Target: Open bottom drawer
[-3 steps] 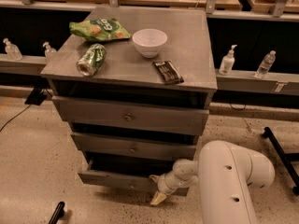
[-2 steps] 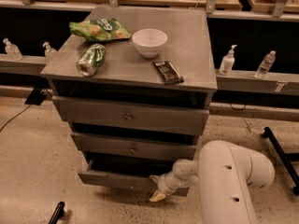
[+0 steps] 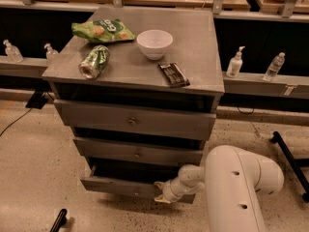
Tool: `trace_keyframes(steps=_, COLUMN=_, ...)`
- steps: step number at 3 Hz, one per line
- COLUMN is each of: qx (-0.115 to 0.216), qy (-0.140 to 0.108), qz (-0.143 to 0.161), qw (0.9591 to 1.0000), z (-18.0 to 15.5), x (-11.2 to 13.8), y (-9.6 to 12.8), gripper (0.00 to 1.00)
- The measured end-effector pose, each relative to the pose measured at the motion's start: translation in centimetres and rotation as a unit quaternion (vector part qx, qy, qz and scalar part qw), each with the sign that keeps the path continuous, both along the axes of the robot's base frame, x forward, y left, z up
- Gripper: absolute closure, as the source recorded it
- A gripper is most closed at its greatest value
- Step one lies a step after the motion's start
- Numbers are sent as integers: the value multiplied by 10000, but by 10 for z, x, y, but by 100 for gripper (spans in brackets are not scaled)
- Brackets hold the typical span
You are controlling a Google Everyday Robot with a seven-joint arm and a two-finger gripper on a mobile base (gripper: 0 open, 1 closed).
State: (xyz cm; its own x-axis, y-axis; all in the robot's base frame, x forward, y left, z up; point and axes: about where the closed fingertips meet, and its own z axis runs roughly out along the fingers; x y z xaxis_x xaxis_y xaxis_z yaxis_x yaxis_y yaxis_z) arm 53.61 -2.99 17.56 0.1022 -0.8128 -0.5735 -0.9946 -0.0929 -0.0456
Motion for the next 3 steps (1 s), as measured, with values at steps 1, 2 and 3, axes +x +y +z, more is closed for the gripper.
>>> trace_keyframes(steps=1, qx=1, qy=0, qz=0, qw=10000, z=0, x=0, y=0, gripper=40)
trace_keyframes(steps=2, qx=1, qy=0, qz=0, qw=10000, z=0, x=0, y=0, gripper=18)
trace_keyframes(steps=3, qx=1, qy=-1, qz=1, qw=10000, z=0, x=0, y=0, gripper=0)
